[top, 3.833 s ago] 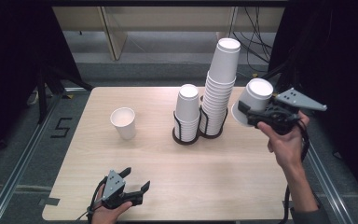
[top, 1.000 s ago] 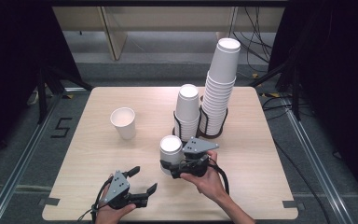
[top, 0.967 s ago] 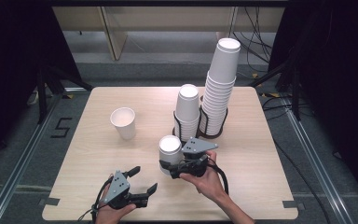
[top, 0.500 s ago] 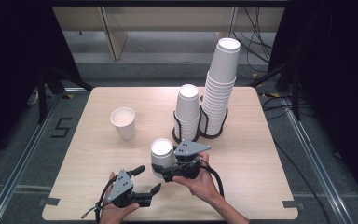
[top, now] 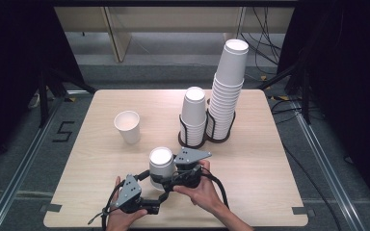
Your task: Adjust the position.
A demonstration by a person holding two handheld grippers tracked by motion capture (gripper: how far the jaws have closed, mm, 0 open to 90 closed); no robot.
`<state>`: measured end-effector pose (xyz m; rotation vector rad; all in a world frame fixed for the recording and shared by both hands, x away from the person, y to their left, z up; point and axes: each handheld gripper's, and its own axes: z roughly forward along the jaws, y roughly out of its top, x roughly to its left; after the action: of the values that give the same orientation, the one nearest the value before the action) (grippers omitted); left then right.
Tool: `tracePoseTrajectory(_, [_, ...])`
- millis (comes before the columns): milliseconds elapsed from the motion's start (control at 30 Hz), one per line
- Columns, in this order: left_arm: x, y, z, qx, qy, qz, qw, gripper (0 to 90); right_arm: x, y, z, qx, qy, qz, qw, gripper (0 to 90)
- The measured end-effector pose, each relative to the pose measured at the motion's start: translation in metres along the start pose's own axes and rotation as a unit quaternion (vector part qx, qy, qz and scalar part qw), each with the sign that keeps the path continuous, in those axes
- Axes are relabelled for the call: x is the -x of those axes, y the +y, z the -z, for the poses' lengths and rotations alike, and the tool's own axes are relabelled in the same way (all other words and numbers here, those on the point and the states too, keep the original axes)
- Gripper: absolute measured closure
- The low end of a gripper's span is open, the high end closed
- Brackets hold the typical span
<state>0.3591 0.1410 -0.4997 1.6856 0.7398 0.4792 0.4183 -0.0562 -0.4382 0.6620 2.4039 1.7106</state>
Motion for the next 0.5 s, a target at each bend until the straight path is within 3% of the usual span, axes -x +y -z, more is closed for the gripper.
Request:
tracePoseTrajectory(233, [0.0001, 0.0000, -0.0022, 0.008, -0.003, 0.009, 0.9999, 0.0, -0.0066, -0.0002, -0.0027, 0.007, 0.008, 0.004, 0.9999, 19.7])
tracePoseTrajectory(333, [-0.0001, -0.0003, -0.0025, 0.008, -0.004, 0.011, 0.9999, 0.0, -0.0081, -0.0010, -0.0033, 0.009, 0.012, -0.011, 0.9998, 19.7])
tracePoseTrajectory(500, [0.0006, 0.0001, -0.0058, 0.015, -0.002, 0.018, 0.9997, 0.0, -0.0068, -0.0010, -0.0036, 0.010, 0.015, -0.010, 0.9998, 19.7])
